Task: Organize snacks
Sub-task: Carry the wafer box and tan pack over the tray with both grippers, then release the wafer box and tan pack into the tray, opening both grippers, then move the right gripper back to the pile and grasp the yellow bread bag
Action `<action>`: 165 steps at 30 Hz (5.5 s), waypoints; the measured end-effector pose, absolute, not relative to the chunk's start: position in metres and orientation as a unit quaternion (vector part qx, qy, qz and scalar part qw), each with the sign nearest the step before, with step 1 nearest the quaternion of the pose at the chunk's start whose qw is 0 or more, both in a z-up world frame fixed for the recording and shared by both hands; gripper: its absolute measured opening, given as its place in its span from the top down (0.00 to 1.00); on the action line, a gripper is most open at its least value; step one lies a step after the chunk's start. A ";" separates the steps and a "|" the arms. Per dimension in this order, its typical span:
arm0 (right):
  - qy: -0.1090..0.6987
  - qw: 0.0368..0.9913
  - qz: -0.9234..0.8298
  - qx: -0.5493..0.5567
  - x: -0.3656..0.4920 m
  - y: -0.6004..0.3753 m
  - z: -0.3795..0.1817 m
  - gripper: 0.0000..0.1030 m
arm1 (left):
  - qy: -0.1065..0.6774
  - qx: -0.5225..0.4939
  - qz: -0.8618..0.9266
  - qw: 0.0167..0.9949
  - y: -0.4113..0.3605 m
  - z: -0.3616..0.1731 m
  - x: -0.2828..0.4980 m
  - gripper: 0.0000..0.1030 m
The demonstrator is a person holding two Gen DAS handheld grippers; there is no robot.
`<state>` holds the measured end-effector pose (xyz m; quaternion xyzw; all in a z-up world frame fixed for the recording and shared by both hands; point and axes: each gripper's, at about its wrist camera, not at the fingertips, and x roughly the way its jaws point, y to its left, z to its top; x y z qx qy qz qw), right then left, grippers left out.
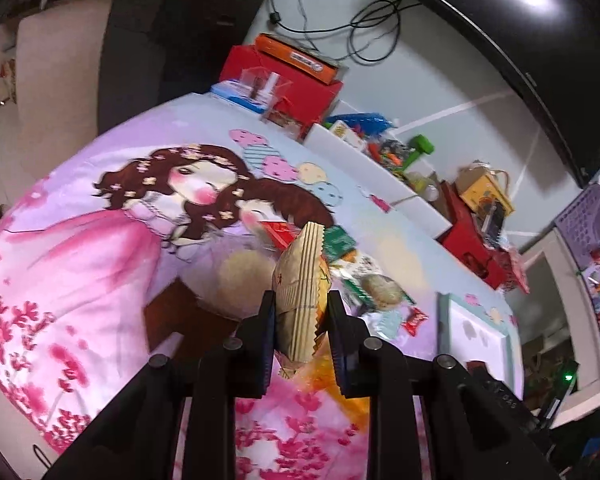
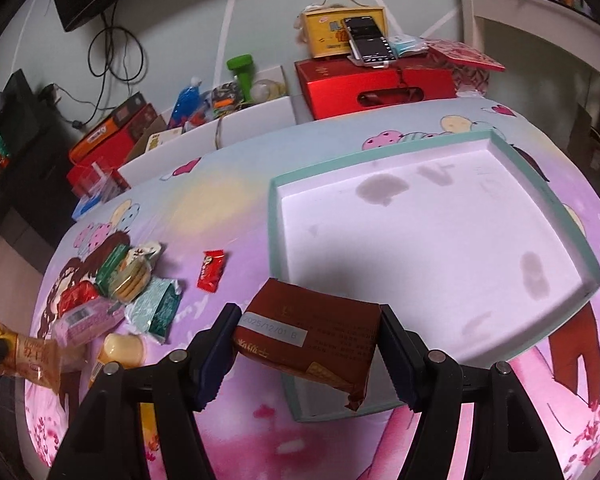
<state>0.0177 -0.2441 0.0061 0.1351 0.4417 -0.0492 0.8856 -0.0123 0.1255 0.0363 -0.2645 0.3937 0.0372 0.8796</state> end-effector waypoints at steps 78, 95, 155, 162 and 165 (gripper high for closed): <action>0.389 0.912 -0.107 0.081 0.065 -0.307 0.019 0.00 | 0.354 0.007 0.033 0.935 -0.001 0.044 0.070 0.08; 0.381 0.922 0.001 0.068 0.048 -0.216 0.043 0.00 | 0.389 -0.024 0.126 0.912 0.081 0.036 0.022 0.08; 0.500 0.848 0.154 -0.083 0.020 -0.051 -0.051 0.15 | 0.545 -0.068 0.021 0.835 0.077 -0.034 0.070 0.08; 0.497 0.846 0.176 -0.081 0.022 -0.044 -0.054 0.31 | 0.546 -0.058 0.012 0.836 0.071 -0.033 0.071 0.08; 0.493 0.847 0.180 -0.081 0.022 -0.044 -0.051 0.35 | 0.549 -0.056 0.023 0.834 0.075 -0.033 0.069 0.08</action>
